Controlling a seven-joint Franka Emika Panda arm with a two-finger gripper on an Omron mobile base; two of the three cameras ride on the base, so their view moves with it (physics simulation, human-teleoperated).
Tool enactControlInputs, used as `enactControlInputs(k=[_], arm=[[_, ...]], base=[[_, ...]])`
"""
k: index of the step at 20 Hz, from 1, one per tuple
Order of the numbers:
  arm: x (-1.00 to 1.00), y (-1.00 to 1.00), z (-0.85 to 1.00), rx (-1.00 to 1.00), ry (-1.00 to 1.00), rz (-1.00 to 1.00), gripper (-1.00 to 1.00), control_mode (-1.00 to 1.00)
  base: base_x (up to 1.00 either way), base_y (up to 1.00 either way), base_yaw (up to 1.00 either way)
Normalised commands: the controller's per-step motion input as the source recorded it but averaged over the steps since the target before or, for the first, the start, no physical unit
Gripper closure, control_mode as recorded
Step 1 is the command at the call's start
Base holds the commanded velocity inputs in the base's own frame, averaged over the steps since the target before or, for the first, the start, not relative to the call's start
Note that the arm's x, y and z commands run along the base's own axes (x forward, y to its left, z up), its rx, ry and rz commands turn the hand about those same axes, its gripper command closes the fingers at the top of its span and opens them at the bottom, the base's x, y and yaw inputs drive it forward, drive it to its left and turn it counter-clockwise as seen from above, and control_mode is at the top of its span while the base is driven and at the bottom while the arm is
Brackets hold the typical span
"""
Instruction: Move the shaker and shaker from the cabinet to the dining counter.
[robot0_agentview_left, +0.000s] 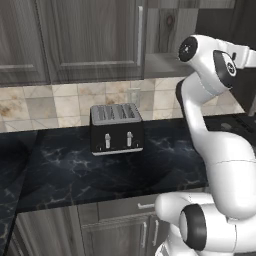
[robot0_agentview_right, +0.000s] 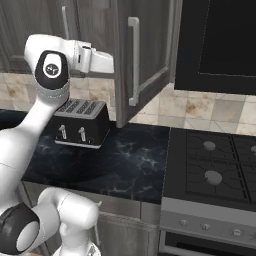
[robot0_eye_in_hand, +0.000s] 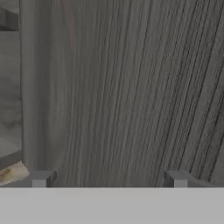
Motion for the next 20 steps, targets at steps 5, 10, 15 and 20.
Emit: enactControlInputs(k=[5,10,15,20], arm=[[-0.3,-0.92,0.01,0.0,0.0,-0.17,-1.0,-1.0],[0.03,-0.48,0.02,0.06,0.0,-0.03,-1.0,-1.0],[0.12,-0.05,0.0,0.13,0.01,0.0,-1.0,-1.0],[-0.75,0.79,0.04,0.02,-0.01,0.12,-1.0,-1.0]], base=[[0.0,0.0,0.0],[0.0,0.0,0.0],[0.0,0.0,0.0],[0.0,0.0,0.0]])
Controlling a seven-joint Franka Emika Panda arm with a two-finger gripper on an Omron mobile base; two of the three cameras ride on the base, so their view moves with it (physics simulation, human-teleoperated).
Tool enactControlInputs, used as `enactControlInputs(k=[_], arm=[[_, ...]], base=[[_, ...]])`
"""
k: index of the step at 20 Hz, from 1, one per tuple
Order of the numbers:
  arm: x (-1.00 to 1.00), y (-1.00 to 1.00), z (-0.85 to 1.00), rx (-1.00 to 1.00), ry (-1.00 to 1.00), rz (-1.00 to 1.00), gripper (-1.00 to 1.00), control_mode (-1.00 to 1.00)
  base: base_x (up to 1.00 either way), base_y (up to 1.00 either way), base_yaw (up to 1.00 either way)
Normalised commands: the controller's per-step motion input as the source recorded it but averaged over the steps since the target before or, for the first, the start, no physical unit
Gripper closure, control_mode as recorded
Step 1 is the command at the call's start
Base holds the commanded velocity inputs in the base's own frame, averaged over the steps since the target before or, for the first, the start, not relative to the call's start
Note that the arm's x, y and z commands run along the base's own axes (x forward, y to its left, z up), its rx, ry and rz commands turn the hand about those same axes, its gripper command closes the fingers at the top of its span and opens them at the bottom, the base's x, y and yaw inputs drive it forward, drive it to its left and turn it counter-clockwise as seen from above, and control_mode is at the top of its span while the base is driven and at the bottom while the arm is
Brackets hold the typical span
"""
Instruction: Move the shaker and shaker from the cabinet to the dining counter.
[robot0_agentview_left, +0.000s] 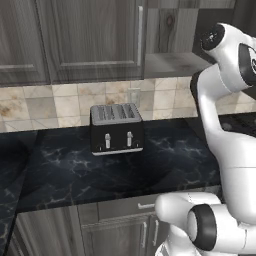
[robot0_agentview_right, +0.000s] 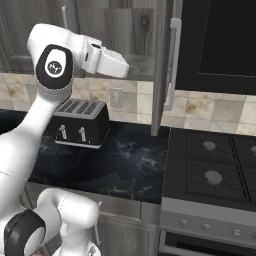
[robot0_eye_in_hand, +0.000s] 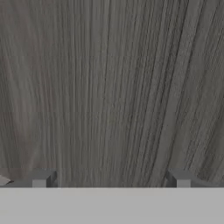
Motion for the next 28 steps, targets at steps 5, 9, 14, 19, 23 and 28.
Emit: enactControlInputs(k=[5,9,14,19,23,28], arm=[[-0.98,1.0,0.06,0.0,0.0,0.26,-1.0,-1.0],[-0.79,1.0,0.0,0.0,-0.02,0.28,-1.0,-1.0],[-0.24,1.0,0.0,0.0,-0.08,0.31,-1.0,-1.0],[0.04,0.83,0.0,0.01,-0.21,0.31,-1.0,-1.0],[0.36,0.59,-0.01,0.01,-0.18,0.28,-1.0,-1.0],[0.71,0.4,-0.01,0.0,-0.13,0.19,-1.0,-1.0]], base=[[0.0,0.0,0.0],[0.0,0.0,0.0],[0.0,0.0,0.0],[0.0,0.0,0.0],[0.0,0.0,0.0],[0.0,0.0,0.0]])
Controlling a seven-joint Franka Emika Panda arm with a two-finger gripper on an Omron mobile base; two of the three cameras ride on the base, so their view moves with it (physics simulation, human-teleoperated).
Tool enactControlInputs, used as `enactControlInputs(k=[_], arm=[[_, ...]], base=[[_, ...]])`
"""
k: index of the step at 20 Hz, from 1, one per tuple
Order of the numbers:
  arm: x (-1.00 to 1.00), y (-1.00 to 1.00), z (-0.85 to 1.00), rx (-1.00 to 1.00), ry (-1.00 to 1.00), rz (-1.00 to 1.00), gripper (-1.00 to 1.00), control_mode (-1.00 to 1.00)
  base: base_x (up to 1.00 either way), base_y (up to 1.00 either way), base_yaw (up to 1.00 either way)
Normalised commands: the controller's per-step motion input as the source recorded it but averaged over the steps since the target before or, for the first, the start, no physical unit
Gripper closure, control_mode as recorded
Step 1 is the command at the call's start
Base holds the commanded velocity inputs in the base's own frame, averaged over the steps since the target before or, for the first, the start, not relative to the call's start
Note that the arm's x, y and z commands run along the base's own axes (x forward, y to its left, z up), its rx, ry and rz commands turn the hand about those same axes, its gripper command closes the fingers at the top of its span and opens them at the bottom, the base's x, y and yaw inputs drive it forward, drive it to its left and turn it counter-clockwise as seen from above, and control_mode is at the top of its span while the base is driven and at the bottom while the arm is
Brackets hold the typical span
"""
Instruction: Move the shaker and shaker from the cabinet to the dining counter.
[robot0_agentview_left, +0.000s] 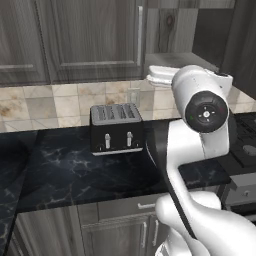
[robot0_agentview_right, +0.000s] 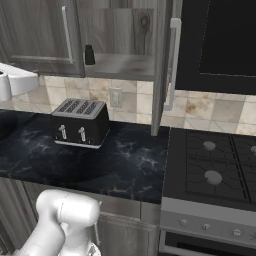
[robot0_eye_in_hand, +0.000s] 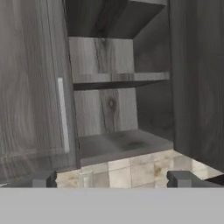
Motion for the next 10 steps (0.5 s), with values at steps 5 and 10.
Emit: enactControlInputs(k=[5,10], arm=[[0.77,0.07,0.0,0.0,-0.09,0.09,-1.0,-1.0],[0.54,0.0,0.0,-0.04,-0.12,0.06,-1.0,-1.0]], base=[[0.0,0.0,0.0],[0.0,0.0,0.0]])
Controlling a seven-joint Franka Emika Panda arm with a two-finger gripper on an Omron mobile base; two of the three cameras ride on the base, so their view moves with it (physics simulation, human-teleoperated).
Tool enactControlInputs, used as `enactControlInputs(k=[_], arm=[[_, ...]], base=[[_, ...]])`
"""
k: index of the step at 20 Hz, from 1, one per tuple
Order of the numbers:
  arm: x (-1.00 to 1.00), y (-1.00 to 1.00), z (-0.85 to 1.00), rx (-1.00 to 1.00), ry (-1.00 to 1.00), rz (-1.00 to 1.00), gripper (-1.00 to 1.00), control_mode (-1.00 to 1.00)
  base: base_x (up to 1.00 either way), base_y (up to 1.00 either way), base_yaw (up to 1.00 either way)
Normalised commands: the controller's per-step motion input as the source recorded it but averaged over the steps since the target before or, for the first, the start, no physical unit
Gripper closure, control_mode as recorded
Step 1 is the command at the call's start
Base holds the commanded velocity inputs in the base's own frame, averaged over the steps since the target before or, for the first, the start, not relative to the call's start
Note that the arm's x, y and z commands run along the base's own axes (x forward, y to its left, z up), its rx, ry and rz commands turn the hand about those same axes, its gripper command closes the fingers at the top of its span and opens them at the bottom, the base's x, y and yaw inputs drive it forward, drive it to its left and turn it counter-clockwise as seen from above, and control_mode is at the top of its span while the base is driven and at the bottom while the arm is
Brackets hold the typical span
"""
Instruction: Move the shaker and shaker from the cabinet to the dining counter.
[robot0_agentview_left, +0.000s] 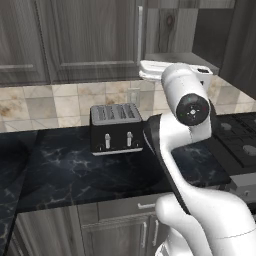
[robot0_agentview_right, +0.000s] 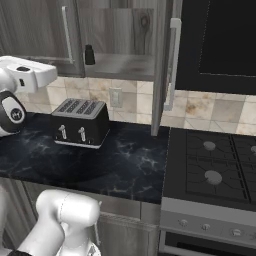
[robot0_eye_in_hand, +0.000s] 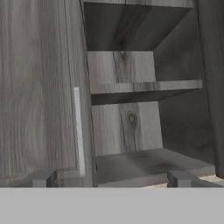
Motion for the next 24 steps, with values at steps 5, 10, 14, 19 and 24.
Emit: enactControlInputs(k=[5,10,14,19,24], arm=[[0.46,0.14,0.03,-0.06,-0.1,0.07,-1.0,-1.0],[0.49,0.21,0.12,-0.07,-0.06,0.06,-1.0,-1.0],[0.58,0.25,0.16,-0.07,-0.04,0.02,-1.0,-1.0],[0.53,0.29,0.19,-0.07,-0.01,0.0,-1.0,-1.0],[0.52,0.11,0.11,-0.03,0.0,0.0,-1.0,-1.0]], base=[[0.0,0.0,0.0],[0.0,0.0,0.0],[0.0,0.0,0.0],[0.0,0.0,0.0],[0.0,0.0,0.0]])
